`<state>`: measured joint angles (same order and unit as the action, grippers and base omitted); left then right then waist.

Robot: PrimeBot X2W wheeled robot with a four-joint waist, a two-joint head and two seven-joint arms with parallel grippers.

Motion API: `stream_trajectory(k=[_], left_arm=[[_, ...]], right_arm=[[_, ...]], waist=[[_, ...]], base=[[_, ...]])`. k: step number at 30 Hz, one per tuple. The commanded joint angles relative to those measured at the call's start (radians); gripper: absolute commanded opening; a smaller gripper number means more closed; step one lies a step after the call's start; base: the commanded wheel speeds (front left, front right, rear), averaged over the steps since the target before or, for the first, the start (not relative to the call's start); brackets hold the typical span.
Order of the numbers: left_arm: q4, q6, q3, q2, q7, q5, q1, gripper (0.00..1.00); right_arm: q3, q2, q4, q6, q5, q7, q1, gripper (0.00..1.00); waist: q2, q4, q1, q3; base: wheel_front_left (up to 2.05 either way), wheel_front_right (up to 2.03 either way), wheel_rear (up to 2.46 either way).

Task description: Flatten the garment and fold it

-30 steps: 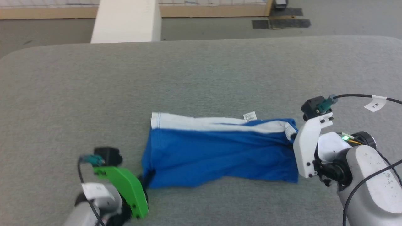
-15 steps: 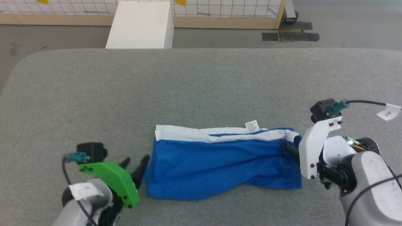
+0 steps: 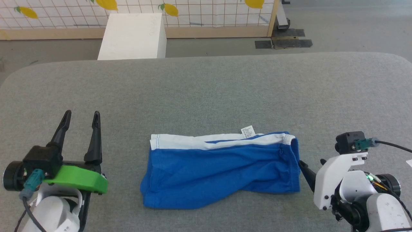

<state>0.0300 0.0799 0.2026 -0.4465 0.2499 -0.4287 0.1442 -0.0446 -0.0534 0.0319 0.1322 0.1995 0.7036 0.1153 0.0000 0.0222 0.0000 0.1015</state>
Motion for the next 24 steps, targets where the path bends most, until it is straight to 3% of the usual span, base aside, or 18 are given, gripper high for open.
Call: stream_trajectory(k=[1, 10, 19, 20, 22, 24], left_arm=[[-0.003, 0.005, -0.008, 0.006, 0.008, 0.031, 0.003, 1.0], [-0.091, -0.049, -0.121, 0.141, 0.012, 0.125, -0.035, 1.0], [-0.078, -0.134, -0.203, 0.209, 0.012, 0.178, -0.036, 1.0], [-0.076, -0.141, -0.211, 0.216, 0.012, 0.184, -0.034, 1.0], [-0.071, -0.152, -0.224, 0.227, 0.012, 0.195, -0.033, 1.0], [-0.066, -0.162, -0.234, 0.237, 0.012, 0.204, -0.032, 1.0]], right_arm=[[0.001, 0.002, 0.005, -0.002, 0.006, -0.001, 0.009, 1.0], [0.041, 0.003, 0.162, -0.002, -0.019, 0.002, 0.145, 1.0], [0.041, 0.003, 0.337, -0.002, -0.053, 0.012, 0.23, 1.0], [0.04, 0.003, 0.354, -0.002, -0.05, 0.015, 0.234, 0.9], [0.039, 0.003, 0.372, -0.002, -0.035, 0.009, 0.239, 0.0], [0.039, 0.003, 0.383, -0.002, -0.03, 0.006, 0.239, 0.0]], waist=[[0.0, 0.0, 0.0, 0.005], [0.0, 0.034, 0.0, 0.066], [0.0, 0.062, 0.0, 0.104], [0.0, 0.064, 0.0, 0.104], [0.0, 0.066, 0.0, 0.103], [0.0, 0.066, 0.0, 0.1]], base=[[0.0, 0.0, 0.0], [0.0, 0.0, 0.0], [0.0, 0.0, 0.0], [0.0, 0.0, 0.0], [0.0, 0.0, 0.0], [0.0, 0.0, 0.0]])
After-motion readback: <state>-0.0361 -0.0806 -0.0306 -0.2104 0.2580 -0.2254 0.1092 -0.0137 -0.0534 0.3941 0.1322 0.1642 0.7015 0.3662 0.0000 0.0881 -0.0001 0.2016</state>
